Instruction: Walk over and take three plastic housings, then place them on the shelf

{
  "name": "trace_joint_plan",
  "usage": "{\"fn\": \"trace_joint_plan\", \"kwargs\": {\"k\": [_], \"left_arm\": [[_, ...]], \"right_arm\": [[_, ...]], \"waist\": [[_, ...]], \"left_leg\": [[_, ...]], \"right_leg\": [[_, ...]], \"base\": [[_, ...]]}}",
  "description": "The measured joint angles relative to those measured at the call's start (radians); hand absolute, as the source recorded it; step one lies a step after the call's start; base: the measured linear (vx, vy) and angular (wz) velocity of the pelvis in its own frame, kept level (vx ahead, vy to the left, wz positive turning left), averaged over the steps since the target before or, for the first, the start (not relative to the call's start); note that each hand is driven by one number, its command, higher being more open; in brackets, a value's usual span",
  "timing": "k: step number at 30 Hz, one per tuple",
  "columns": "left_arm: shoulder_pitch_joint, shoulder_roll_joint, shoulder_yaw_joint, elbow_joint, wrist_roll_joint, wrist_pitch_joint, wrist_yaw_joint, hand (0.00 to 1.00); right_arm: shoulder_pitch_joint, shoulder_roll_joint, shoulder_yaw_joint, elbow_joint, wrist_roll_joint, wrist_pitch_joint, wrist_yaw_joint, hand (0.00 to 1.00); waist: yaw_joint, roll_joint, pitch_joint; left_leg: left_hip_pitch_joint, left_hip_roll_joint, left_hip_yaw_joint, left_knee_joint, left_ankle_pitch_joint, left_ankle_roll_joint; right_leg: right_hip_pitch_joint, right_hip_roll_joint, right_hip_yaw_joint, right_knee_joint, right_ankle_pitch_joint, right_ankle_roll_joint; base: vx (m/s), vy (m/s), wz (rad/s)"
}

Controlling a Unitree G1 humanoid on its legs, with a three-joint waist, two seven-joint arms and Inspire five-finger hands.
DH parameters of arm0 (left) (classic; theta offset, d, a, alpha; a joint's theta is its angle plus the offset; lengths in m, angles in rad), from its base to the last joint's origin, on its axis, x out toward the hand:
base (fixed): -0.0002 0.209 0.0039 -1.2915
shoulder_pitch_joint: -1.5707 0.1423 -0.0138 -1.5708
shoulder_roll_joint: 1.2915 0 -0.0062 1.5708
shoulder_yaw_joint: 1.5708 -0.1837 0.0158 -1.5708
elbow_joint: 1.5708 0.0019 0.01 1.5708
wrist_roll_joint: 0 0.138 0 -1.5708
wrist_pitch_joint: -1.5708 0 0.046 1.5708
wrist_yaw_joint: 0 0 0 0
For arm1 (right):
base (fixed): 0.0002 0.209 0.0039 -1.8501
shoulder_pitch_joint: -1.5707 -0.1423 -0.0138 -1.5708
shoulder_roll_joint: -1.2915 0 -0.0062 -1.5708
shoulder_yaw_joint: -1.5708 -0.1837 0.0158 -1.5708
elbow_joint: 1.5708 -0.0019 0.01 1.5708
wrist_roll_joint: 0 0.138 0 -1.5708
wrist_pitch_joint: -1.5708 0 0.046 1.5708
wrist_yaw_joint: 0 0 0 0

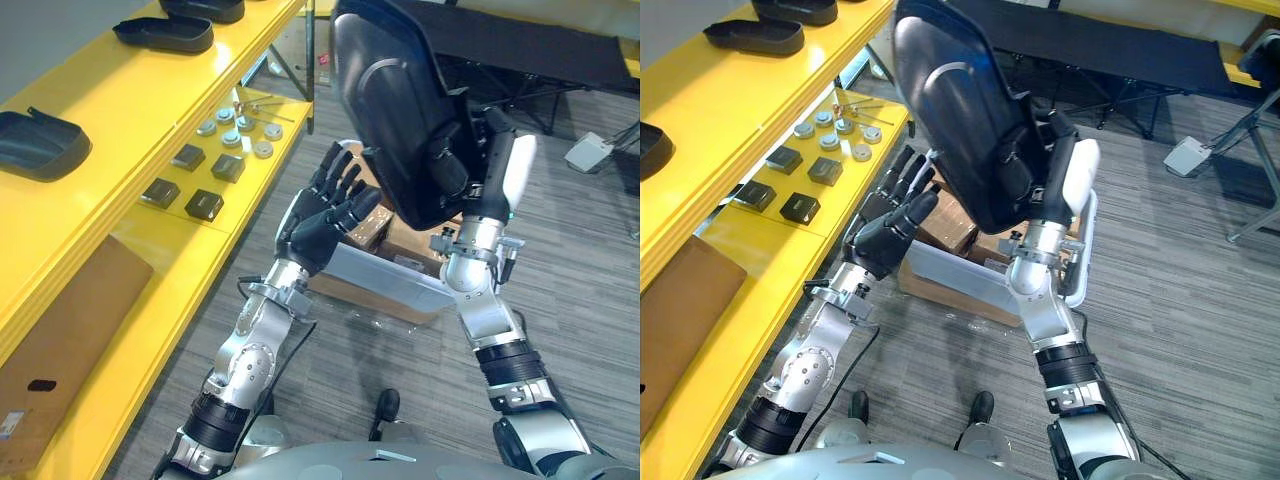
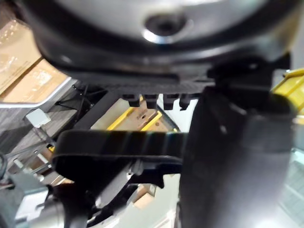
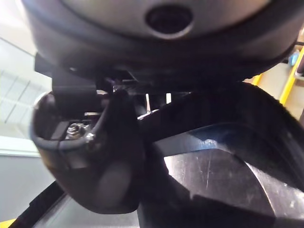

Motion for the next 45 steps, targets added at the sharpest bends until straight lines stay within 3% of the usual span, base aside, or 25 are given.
{"fn": "trace_joint_plan", "kwargs": {"k": [6, 10, 18, 22, 23, 30, 32, 34, 35, 37, 38, 45], "left_arm": [[-0.039, -0.002, -0.055, 0.054, 0.066, 0.007, 0.077, 1.0], [-0.047, 0.0, -0.061, 0.075, 0.079, 0.01, 0.113, 1.0], [-0.047, -0.002, -0.096, 0.075, 0.121, 0.0, 0.292, 1.0], [-0.046, -0.005, -0.07, 0.077, 0.115, -0.058, 0.402, 1.0], [-0.042, -0.013, -0.049, 0.078, 0.115, -0.073, 0.422, 0.0], [-0.037, -0.039, 0.07, 0.092, 0.108, -0.103, 0.439, 0.0], [-0.037, -0.039, 0.081, 0.108, 0.101, -0.103, 0.403, 0.0], [-0.035, -0.036, 0.102, 0.123, 0.076, -0.066, 0.314, 0.0], [-0.027, -0.034, 0.11, 0.123, 0.065, -0.025, 0.255, 0.0], [-0.018, -0.035, 0.109, 0.135, 0.057, 0.03, 0.219, 0.0], [-0.018, -0.035, 0.109, 0.16, 0.03, 0.036, 0.213, 0.0], [-0.017, 0.007, 0.074, 0.198, -0.139, 0.019, 0.148, 0.0]], "right_arm": [[0.002, 0.08, 0.142, -0.009, 0.091, -0.033, 0.048, 0.0], [0.008, 0.101, 0.172, -0.002, 0.127, -0.034, 0.065, 0.0], [0.056, 0.109, 0.186, 0.032, 0.203, -0.034, 0.077, 0.0], [0.11, 0.109, 0.221, 0.032, 0.24, -0.046, 0.082, 0.0], [0.121, 0.114, 0.23, 0.032, 0.245, -0.048, 0.082, 0.0], [0.125, 0.119, 0.285, 0.032, 0.242, -0.101, 0.082, 0.0], [0.125, 0.119, 0.291, 0.032, 0.241, -0.106, 0.082, 0.0], [0.125, 0.119, 0.291, 0.032, 0.241, -0.106, 0.079, 0.0], [0.125, 0.117, 0.291, 0.033, 0.242, -0.106, 0.073, 0.0], [0.135, 0.113, 0.291, 0.033, 0.239, -0.124, 0.065, 0.0], [0.148, 0.093, 0.311, 0.033, 0.228, -0.151, 0.065, 0.0], [0.166, 0.044, 0.35, -0.016, 0.236, -0.156, 0.058, 0.0]], "waist": [[-0.016, 0.006, -0.045], [-0.014, 0.006, -0.05], [-0.022, 0.013, -0.091], [-0.022, 0.017, -0.101], [-0.022, 0.019, -0.102], [-0.018, 0.019, -0.106], [-0.015, 0.018, -0.111], [-0.014, 0.017, -0.112], [-0.015, 0.017, -0.115], [-0.017, 0.018, -0.128], [-0.021, 0.02, -0.138], [-0.044, 0.024, -0.144]], "left_leg": [[0.011, 0.01, 0.014, 0.0, 0.0, -0.001], [0.022, 0.01, 0.017, 0.0, -0.001, -0.002], [0.026, 0.01, 0.018, 0.005, -0.01, -0.006], [0.027, 0.01, 0.019, 0.01, -0.014, -0.006], [0.029, 0.01, 0.019, 0.01, -0.014, -0.006], [0.038, 0.01, 0.018, 0.01, -0.017, -0.008], [0.038, 0.01, 0.016, 0.01, -0.017, -0.008], [0.038, 0.01, 0.013, 0.01, -0.017, -0.008], [0.038, 0.01, 0.013, 0.01, -0.017, -0.008], [0.038, 0.01, 0.014, 0.011, -0.018, -0.009], [0.038, 0.01, 0.014, 0.011, -0.021, -0.009], [0.035, 0.012, 0.023, 0.046, -0.044, -0.012]], "right_leg": [[0.001, 0.01, 0.008, 0.0, 0.003, -0.006], [0.01, 0.01, 0.009, 0.0, 0.004, -0.006], [0.014, 0.01, 0.007, 0.0, 0.004, -0.007], [0.016, 0.01, 0.008, -0.001, 0.003, -0.007], [0.017, 0.01, 0.007, -0.001, 0.003, -0.008], [0.028, 0.01, 0.003, -0.001, -0.004, -0.017], [0.03, 0.009, -0.001, -0.001, -0.005, -0.018], [0.032, 0.009, -0.005, -0.001, -0.005, -0.018], [0.031, 0.009, -0.005, -0.001, -0.005, -0.018], [0.03, 0.009, -0.005, -0.001, -0.004, -0.017], [0.029, 0.009, -0.004, -0.001, -0.004, -0.017], [0.033, 0.009, 0.011, -0.001, -0.004, -0.017]], "base": [[-0.01, -0.015, -0.07], [0.0, -0.001, -0.02], [0.0, 0.0, 0.0], [0.0, 0.0, 0.0], [0.0, 0.0, 0.0], [0.0, 0.0, 0.0], [0.0, -0.001, 0.03], [0.0, -0.001, 0.02], [0.0, 0.0, 0.0], [0.01, 0.0, -0.02], [0.0, 0.0, 0.0], [0.0, 0.005, -0.06]]}}
